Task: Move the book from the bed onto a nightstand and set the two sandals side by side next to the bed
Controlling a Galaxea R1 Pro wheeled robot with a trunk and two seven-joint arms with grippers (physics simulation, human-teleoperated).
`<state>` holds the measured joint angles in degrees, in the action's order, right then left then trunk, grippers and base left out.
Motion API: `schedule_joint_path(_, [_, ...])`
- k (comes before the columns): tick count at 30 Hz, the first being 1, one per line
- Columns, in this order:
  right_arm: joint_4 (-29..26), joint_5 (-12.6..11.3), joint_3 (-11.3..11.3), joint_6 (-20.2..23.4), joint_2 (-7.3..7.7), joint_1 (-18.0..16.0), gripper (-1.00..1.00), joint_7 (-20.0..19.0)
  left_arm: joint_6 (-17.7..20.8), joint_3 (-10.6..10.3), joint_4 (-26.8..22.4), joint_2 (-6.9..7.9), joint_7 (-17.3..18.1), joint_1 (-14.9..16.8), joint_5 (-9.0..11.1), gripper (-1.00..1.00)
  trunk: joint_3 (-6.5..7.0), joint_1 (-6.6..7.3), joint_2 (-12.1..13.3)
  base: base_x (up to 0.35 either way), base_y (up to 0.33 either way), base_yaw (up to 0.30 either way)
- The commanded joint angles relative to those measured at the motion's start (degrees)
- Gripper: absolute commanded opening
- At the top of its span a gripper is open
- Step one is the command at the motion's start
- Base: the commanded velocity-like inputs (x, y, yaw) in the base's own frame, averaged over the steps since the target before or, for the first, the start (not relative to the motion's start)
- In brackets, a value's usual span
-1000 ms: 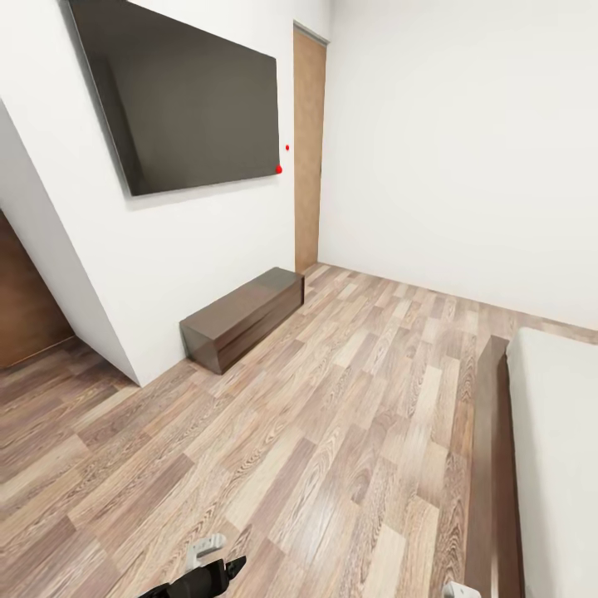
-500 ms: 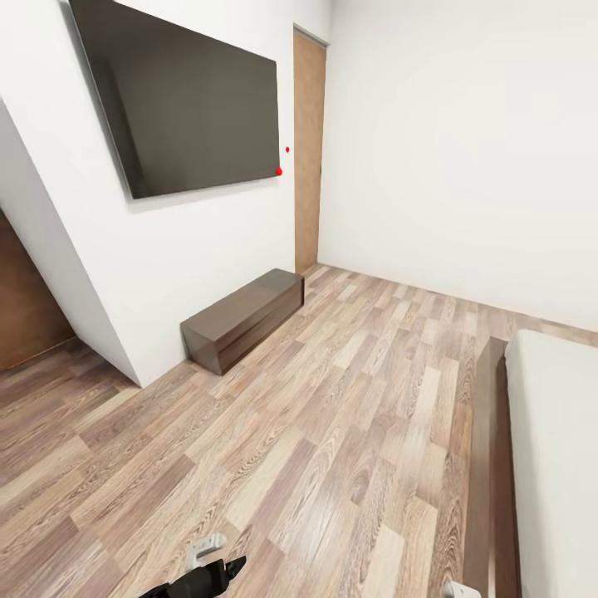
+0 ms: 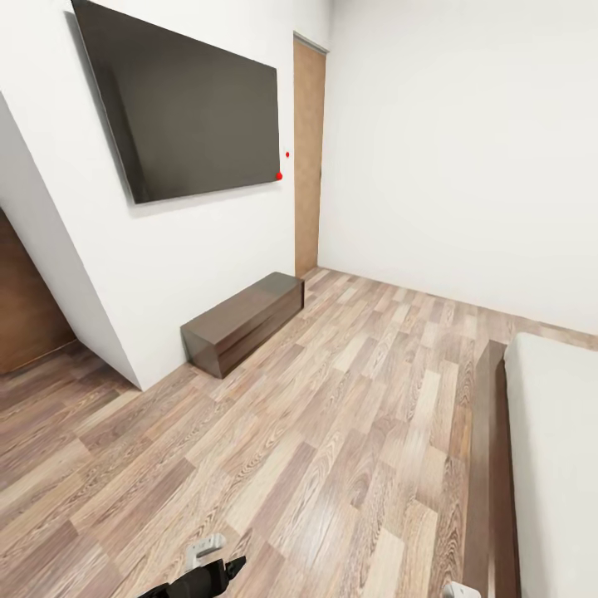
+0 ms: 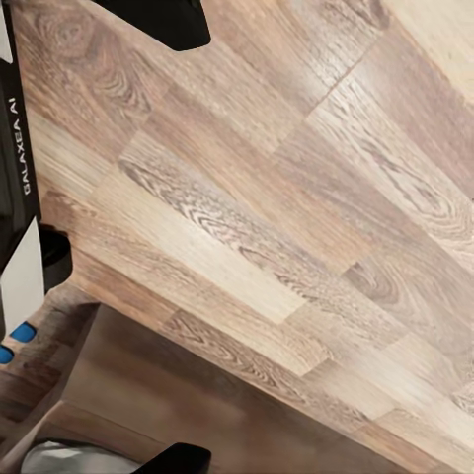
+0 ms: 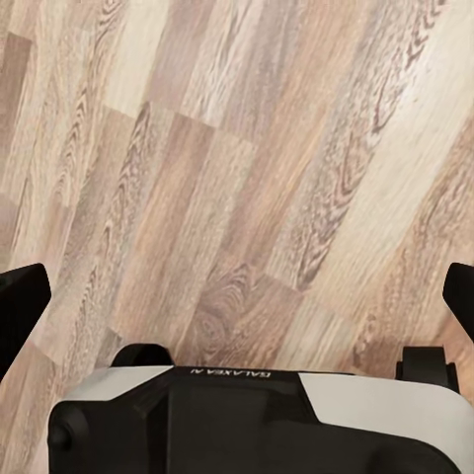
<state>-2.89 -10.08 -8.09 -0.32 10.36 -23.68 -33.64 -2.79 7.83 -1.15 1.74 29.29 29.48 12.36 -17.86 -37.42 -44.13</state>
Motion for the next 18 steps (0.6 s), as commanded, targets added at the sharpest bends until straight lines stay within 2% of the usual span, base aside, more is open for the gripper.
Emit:
schedule_joint_path(1, [0.08,0.11,-0.43,-0.03,0.01,-0.05,1.0,-0.26,-0.11,0.43,0.1,0.01,0.24,0.05,-0.14,1.0,0.02,-0.01,-0.05,0.0,0.0,0.0])
schedule_joint_path(18, [0.04,0.15,-0.43,-0.03,0.01,-0.05,1.0,-0.27,-0.11,0.43,0.1,0.01,0.24,0.05,-0.14,1.0,1.59,-0.01,-0.05,0.0,0.0,0.0])
